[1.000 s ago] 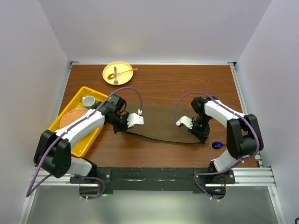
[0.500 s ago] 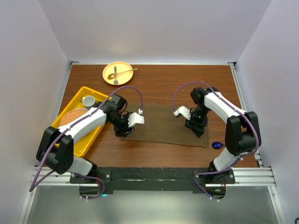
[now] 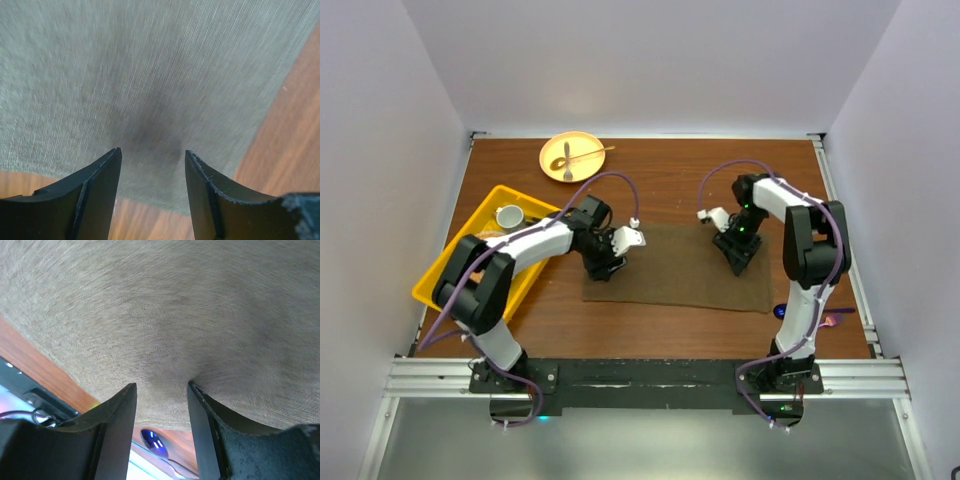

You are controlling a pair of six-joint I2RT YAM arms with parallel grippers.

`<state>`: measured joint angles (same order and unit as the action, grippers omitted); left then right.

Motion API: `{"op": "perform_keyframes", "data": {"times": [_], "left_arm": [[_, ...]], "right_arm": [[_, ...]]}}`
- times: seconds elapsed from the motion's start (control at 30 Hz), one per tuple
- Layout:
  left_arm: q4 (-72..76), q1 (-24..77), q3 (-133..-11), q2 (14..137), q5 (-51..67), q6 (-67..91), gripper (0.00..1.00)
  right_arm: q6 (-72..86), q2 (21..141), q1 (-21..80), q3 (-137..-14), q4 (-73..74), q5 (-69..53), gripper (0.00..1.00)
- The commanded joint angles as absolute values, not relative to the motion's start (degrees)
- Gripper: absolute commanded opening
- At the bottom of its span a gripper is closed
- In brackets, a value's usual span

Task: Fold the napkin into a case and place the utensils inside
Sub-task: Smooth out the rectangle-folded napkin at the center of the board.

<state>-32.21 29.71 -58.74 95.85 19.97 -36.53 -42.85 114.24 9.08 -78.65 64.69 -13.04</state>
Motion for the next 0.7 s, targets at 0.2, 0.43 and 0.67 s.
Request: {"op": "perform_keyframes", "data": {"times": [0.2,0.43,0.67], "left_arm": [[-26.8,34.6,-69.8,109.0,18.3,-28.7,0.54],[-27.1,29.5,-81.5,100.1,27.0,-19.3,0.90],[-13.6,28.6,-84.4,89.5,21.3,-8.3,1.00]], "right_arm": [[-46.6,120.8,1.3,-88.9,61.7,-6.5,0.50],[-41.8,111.4,-1.8,-108.5,71.6,-21.6,0.76],[-12.2,101.0,-2.5,-111.0,48.7,-34.4,0.98]]}}
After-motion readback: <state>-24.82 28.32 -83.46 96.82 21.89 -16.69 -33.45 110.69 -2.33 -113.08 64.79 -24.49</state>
